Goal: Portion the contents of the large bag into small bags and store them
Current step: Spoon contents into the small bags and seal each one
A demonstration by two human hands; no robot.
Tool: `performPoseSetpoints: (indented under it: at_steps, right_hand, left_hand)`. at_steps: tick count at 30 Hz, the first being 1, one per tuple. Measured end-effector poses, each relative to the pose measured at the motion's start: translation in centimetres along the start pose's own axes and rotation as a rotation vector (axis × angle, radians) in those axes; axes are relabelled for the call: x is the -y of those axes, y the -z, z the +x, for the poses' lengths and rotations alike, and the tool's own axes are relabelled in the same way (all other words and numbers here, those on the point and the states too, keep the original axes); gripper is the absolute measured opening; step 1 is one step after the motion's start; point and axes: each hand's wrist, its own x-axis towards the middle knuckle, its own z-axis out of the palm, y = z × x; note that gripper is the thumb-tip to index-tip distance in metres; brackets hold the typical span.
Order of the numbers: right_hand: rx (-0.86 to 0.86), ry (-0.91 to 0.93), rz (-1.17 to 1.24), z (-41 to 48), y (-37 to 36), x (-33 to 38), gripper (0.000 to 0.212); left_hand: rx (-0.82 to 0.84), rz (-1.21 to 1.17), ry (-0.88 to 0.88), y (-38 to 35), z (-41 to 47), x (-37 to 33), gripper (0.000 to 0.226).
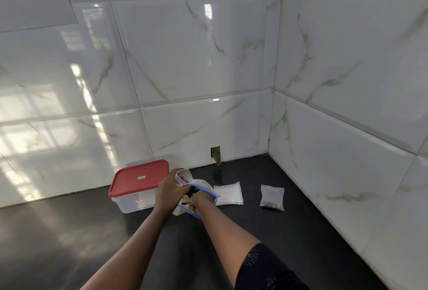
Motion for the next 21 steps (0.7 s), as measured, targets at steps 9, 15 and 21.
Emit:
performPoseSetpoints:
  at_steps: [9,15,21]
  right_hand:
    - [-0.111,0.214,-0.319,-1.3,0.9,0.2,0.036]
    - [-0.119,0.296,-0.568,0.5,0.4,0.5,0.035]
    - [-0.042,0.343,-0.883,0.5,0.5,1.6,0.041]
  left_hand:
    - [-0.072,-0.042,0.052,0.2,-0.1,-1.0,0.039]
    - [-0.05,-0.023,0.078,0.8,0.1,-1.5,0.04]
    - [-0.04,-0.04,0.095,0.9,0.3,-1.3,0.042]
